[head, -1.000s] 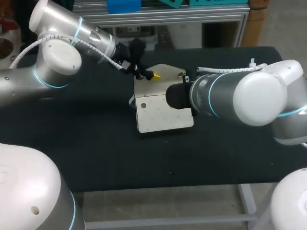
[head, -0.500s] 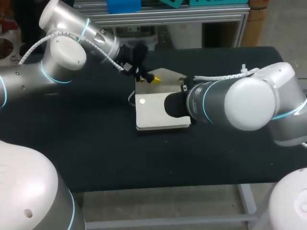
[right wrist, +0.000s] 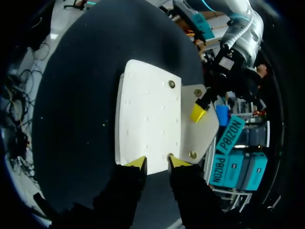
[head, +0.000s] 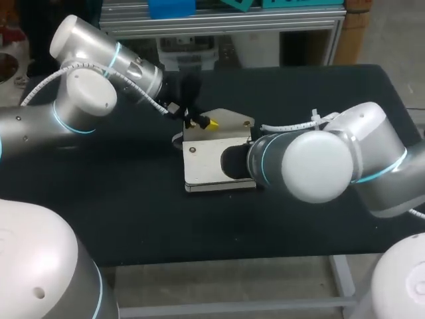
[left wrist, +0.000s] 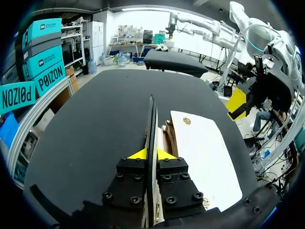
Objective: Pick up the bag, open it, inspect its contents, close it, and place it on the opposite side
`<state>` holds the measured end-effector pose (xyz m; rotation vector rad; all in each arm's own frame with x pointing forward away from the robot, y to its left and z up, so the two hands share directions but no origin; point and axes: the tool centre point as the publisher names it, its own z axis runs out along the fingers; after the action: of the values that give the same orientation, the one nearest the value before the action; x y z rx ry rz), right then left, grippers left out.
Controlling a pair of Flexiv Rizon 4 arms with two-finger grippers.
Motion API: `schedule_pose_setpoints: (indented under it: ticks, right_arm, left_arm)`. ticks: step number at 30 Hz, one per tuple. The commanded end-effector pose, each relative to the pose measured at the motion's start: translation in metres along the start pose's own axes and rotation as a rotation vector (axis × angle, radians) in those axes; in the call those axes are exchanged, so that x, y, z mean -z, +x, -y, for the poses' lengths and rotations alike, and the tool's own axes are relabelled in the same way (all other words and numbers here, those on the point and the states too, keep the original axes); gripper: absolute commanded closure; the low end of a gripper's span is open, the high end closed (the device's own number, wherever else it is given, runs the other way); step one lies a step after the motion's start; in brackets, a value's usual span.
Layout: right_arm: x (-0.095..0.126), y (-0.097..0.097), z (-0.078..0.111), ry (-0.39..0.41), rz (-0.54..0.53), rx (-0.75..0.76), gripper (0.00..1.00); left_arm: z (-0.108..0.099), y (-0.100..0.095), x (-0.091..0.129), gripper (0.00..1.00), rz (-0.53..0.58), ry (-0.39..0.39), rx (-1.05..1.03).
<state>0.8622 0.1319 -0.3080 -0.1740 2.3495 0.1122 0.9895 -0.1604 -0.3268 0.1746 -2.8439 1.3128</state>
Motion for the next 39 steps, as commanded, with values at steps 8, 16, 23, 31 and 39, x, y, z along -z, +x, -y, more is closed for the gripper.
schedule_pose_setpoints:
  ticks: [8, 16, 23, 31, 39]
  right_arm:
    - [0.002, 0.032, -0.009, 0.005, 0.386, 0.008, 0.64]
    - [-0.011, 0.046, -0.007, 0.022, 0.379, 0.017, 0.60]
    - [-0.022, 0.048, 0.001, 0.035, 0.379, 0.026, 0.57]
    - [-0.037, 0.048, 0.001, 0.031, 0.372, 0.030, 0.57]
    - [-0.049, 0.045, 0.001, 0.046, 0.367, 0.033, 0.58]
  left_arm:
    - [-0.010, -0.013, -0.013, 1.00, -0.037, -0.013, 0.016]
    - [-0.015, -0.017, -0.022, 1.00, -0.065, -0.025, 0.033]
    - [-0.016, -0.021, -0.026, 1.00, -0.086, -0.031, 0.038]
    - [-0.018, -0.022, -0.032, 1.00, -0.100, -0.041, 0.048]
    - [-0.021, -0.022, -0.037, 1.00, -0.118, -0.044, 0.054]
